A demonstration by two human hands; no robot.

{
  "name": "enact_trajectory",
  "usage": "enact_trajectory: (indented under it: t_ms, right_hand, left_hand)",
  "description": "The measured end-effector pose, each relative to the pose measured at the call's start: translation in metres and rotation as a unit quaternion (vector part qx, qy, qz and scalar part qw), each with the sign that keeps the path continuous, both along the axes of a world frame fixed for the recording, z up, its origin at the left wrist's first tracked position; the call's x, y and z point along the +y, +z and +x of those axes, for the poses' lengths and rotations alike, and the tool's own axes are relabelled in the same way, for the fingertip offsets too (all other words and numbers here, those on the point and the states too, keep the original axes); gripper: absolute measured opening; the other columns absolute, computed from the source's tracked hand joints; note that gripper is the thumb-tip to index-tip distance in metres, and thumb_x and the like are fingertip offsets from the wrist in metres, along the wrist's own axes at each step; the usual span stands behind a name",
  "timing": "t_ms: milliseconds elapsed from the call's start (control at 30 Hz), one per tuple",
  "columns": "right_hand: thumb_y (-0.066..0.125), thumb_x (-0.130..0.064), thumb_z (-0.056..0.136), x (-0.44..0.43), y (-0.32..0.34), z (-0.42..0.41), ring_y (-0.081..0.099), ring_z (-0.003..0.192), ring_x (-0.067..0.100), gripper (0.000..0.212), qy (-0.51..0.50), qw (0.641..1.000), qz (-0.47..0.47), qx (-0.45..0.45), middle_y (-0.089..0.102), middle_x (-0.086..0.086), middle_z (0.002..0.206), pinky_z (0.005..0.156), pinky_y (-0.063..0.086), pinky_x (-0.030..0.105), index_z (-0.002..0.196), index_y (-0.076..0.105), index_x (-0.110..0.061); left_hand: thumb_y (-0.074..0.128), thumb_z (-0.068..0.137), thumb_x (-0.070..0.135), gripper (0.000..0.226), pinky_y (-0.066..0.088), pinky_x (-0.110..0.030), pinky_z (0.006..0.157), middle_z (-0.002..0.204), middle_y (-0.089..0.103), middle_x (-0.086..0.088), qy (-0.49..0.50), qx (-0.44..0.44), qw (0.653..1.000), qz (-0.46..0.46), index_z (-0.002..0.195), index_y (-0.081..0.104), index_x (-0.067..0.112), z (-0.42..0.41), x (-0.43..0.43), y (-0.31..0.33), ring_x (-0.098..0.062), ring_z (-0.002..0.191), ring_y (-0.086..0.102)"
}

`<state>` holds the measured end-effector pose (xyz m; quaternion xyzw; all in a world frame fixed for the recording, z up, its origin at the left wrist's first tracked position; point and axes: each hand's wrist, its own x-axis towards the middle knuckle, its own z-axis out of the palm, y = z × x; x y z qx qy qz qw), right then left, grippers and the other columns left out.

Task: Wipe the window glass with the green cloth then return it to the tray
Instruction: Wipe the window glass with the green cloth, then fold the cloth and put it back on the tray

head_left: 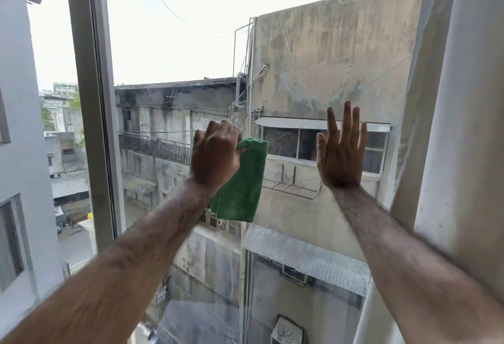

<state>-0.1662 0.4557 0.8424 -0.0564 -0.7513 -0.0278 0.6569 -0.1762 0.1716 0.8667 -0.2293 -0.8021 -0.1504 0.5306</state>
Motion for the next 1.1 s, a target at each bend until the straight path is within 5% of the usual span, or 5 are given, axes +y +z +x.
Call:
enact_trajectory:
  t_ms: [300,500,700,900,1100]
  right_hand:
    - [0.062,-0.055,0.099,-0.064,-0.001,0.055,0.072,0.113,0.032,0.08,0.254,0.961,-0.012,-0.109,0.069,0.023,0.135,0.094,0.065,0.047,0.152,0.053,0.003]
    - [0.096,-0.034,0.077,-0.098,-0.02,0.077,0.079,0.086,0.002,0.039,0.451,0.738,-0.287,-0.411,0.085,-0.015,0.094,0.07,0.063,0.017,0.11,0.077,-0.029]
    - [0.092,-0.023,0.079,-0.104,-0.046,0.097,0.082,0.091,0.009,0.034,0.549,0.613,-0.448,-0.349,0.087,-0.003,0.099,0.074,0.066,0.025,0.11,0.08,-0.02]
    - [0.086,-0.021,0.09,-0.123,-0.095,0.108,0.083,0.092,0.022,0.026,0.544,0.531,-0.585,-0.284,0.085,0.007,0.102,0.081,0.071,0.037,0.11,0.077,-0.007]
    - [0.087,-0.02,0.089,-0.142,-0.177,0.124,0.08,0.072,0.019,0.036,0.493,0.501,-0.644,-0.303,0.083,0.006,0.087,0.063,0.069,0.032,0.119,0.077,-0.002]
  left_hand:
    - [0.074,0.096,0.021,0.024,0.063,-0.034,0.068,0.094,0.078,-0.015,-0.13,-0.098,0.985,0.065,0.11,0.066,0.002,0.038,-0.016,0.003,-0.028,0.076,0.076]
    - [0.069,0.099,0.017,0.016,0.043,0.0,0.045,0.077,0.06,0.012,-0.21,-0.159,0.937,0.23,0.106,0.061,0.006,0.061,-0.03,0.004,0.004,0.063,0.056]
    - [0.069,0.098,0.032,0.019,0.048,-0.018,0.056,0.081,0.058,0.013,-0.194,-0.24,0.893,0.327,0.104,0.056,0.018,0.073,-0.069,-0.024,-0.003,0.072,0.058]
    - [0.076,0.092,0.019,0.015,0.065,-0.028,0.068,0.096,0.079,-0.004,-0.348,-0.458,0.704,0.416,0.105,0.072,0.013,0.075,-0.11,-0.095,-0.02,0.089,0.078]
    - [0.077,0.089,0.011,0.011,0.06,-0.023,0.053,0.076,0.078,0.003,-0.321,-0.565,0.608,0.456,0.09,0.069,0.018,0.078,-0.129,-0.189,-0.011,0.065,0.075]
